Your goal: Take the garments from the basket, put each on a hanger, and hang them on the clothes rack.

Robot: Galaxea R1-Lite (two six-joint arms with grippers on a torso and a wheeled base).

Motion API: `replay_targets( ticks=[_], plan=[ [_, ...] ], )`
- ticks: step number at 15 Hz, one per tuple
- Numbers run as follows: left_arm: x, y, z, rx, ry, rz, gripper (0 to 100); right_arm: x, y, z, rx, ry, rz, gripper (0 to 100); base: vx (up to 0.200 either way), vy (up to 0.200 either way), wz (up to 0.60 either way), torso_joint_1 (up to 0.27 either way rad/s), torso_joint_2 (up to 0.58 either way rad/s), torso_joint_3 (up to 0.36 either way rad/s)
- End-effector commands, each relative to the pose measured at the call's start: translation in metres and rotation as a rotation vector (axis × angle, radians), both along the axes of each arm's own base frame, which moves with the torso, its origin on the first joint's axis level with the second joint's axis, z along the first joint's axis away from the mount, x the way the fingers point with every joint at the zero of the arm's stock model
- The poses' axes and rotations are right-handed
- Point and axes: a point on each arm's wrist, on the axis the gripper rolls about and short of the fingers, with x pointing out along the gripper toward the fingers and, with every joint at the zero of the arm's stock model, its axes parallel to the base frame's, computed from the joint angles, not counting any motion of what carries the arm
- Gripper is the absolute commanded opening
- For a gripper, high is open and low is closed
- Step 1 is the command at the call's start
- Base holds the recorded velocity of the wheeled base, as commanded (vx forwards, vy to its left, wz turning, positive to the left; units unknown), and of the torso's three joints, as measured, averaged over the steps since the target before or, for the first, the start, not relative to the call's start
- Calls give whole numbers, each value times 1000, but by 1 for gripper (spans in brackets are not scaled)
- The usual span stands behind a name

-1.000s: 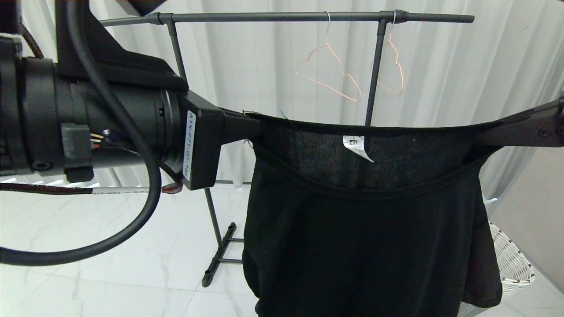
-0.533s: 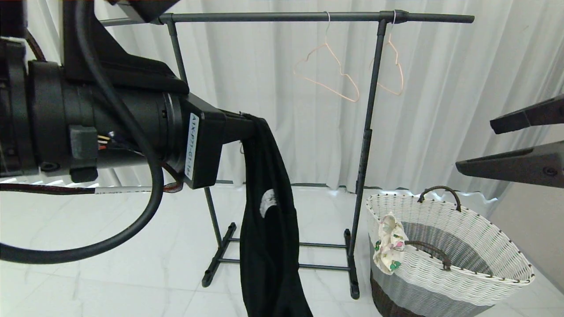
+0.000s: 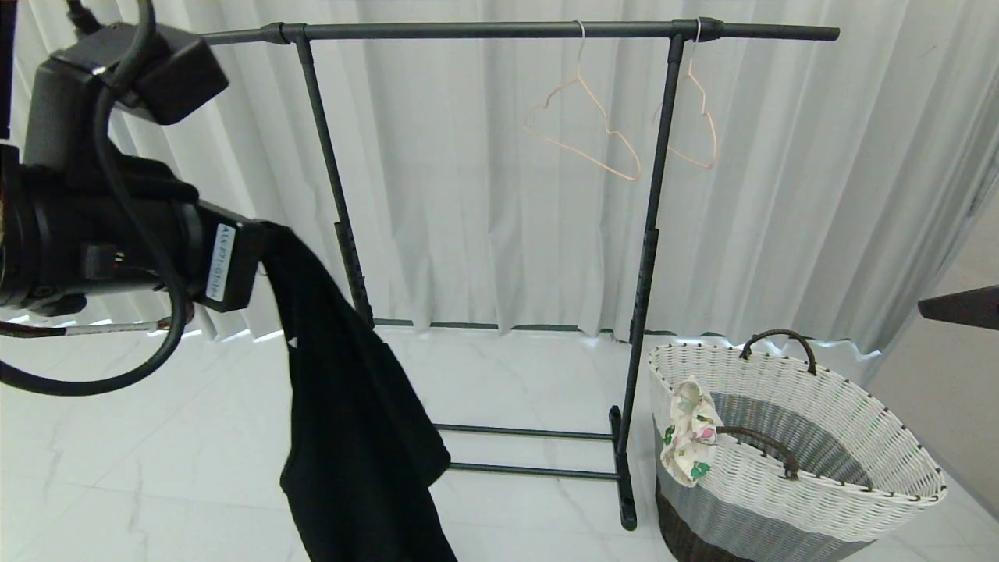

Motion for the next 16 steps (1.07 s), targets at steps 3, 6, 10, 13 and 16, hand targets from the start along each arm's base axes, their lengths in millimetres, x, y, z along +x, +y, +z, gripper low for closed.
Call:
replay_targets(
  ticks=[3, 6, 10, 13, 16],
  plan=[
    [-21, 56, -31, 28, 43, 273, 0, -8, -13, -18, -14, 38, -95, 100, 0, 0, 0, 0, 0, 0],
    [-29, 63, -50, 29, 26, 306, 0, -8, -15, -32, -96, 52, -183, 100, 0, 0, 0, 0, 0, 0],
    [-34, 65, -60, 33, 51, 318, 0, -8, -14, -30, -57, 48, -147, 100, 0, 0, 0, 0, 0, 0],
    [-34, 67, -60, 36, 50, 325, 0, -4, -11, -28, -32, 14, -145, 100, 0, 0, 0, 56, -198, -193],
    [-35, 67, -59, 36, 46, 324, 0, 10, -4, -22, 63, -53, -142, 100, 0, 0, 0, 155, -482, -281]
  ],
)
